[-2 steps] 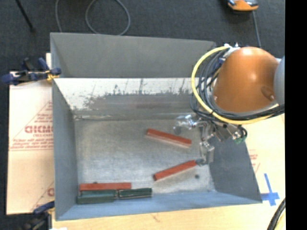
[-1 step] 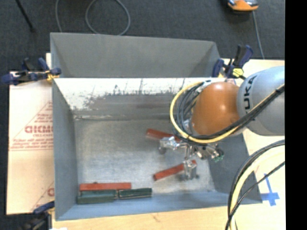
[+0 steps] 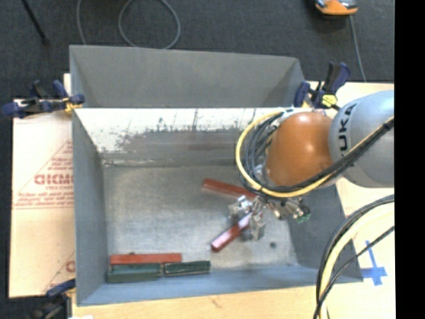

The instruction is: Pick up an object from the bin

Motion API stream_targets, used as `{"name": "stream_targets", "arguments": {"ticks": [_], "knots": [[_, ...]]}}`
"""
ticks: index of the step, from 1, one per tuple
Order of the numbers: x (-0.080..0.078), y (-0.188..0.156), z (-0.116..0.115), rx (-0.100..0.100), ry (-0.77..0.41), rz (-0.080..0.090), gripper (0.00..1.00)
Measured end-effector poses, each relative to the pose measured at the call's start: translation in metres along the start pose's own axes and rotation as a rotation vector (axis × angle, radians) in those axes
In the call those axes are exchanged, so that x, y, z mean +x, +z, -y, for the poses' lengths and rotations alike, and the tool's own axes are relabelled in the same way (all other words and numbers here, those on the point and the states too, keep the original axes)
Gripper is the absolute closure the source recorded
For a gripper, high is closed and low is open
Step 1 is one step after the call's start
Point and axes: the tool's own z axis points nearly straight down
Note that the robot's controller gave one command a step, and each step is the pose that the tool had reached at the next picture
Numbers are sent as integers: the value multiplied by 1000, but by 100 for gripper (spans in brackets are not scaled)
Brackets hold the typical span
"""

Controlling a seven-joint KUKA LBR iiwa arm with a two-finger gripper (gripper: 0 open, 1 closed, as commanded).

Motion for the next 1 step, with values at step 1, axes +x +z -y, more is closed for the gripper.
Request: {"name": "stream_targets", "arguments": {"ticks": [1], "knots": [[15, -168, -23, 8, -7, 7, 100]]}}
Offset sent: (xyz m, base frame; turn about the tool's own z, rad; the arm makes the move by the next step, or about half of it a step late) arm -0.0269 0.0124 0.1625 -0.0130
